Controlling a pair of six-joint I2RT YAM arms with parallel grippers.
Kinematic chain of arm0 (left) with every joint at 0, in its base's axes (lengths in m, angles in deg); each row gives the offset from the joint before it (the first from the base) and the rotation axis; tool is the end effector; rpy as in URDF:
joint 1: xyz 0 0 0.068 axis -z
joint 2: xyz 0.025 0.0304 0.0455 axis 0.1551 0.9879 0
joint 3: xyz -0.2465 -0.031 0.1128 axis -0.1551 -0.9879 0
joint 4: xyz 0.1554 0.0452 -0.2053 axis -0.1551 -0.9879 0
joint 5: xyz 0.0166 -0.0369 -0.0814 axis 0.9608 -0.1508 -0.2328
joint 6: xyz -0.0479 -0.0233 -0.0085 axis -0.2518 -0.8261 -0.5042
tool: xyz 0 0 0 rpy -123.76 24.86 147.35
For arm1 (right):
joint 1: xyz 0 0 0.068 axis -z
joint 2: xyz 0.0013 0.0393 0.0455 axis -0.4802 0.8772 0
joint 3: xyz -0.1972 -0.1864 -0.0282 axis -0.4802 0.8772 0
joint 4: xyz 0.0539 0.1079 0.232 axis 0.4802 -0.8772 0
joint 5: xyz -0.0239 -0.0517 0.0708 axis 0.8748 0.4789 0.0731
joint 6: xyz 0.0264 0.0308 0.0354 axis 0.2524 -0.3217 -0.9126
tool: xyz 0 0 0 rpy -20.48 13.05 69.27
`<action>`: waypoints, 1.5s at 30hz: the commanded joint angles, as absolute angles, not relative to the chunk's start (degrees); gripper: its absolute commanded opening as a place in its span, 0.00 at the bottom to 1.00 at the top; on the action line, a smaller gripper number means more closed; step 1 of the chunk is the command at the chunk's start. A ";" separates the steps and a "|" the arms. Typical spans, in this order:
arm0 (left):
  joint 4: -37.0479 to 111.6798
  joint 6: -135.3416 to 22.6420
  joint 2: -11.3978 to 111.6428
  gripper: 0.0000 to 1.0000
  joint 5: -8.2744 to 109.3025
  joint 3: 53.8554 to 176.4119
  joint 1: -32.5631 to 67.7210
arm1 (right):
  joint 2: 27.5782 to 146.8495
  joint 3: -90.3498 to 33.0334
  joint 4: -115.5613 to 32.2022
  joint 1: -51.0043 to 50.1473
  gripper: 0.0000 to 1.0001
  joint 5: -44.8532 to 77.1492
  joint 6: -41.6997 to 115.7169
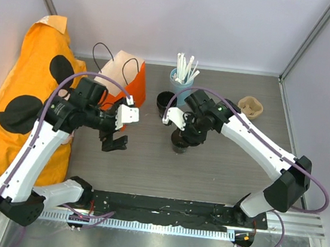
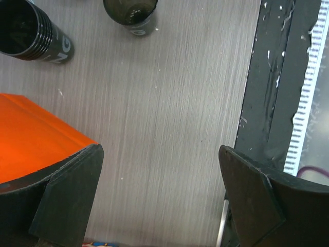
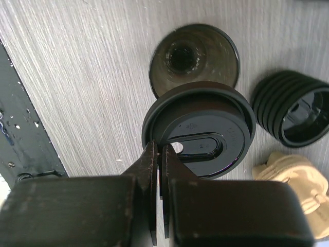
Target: Pack the takeout coffee
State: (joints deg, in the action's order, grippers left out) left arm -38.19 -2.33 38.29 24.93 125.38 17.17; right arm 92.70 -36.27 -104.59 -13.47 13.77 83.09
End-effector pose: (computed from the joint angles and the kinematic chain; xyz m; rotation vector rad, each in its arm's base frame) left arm 0.1484 -0.0948 0.4014 1.5352 1.8415 -0.6102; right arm 0.2147 0.2027 0.3226 -1.8187 2.0380 0.2535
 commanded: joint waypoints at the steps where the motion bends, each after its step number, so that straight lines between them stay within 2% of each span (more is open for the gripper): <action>1: -49.24 5.23 37.03 1.00 22.48 126.11 14.73 | 94.10 -38.37 -102.70 -16.21 0.01 14.02 85.04; 14: -52.06 7.17 36.50 1.00 18.43 127.52 10.42 | 102.90 -43.11 -102.26 -19.38 0.01 16.58 85.40; 45: -52.59 7.61 37.65 1.00 16.24 128.30 9.98 | 105.89 -44.61 -104.19 -20.17 0.01 19.92 82.58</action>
State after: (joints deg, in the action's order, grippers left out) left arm -41.82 6.74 37.39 18.39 126.43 10.43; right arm 106.40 -42.82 -104.13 -19.83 19.10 83.57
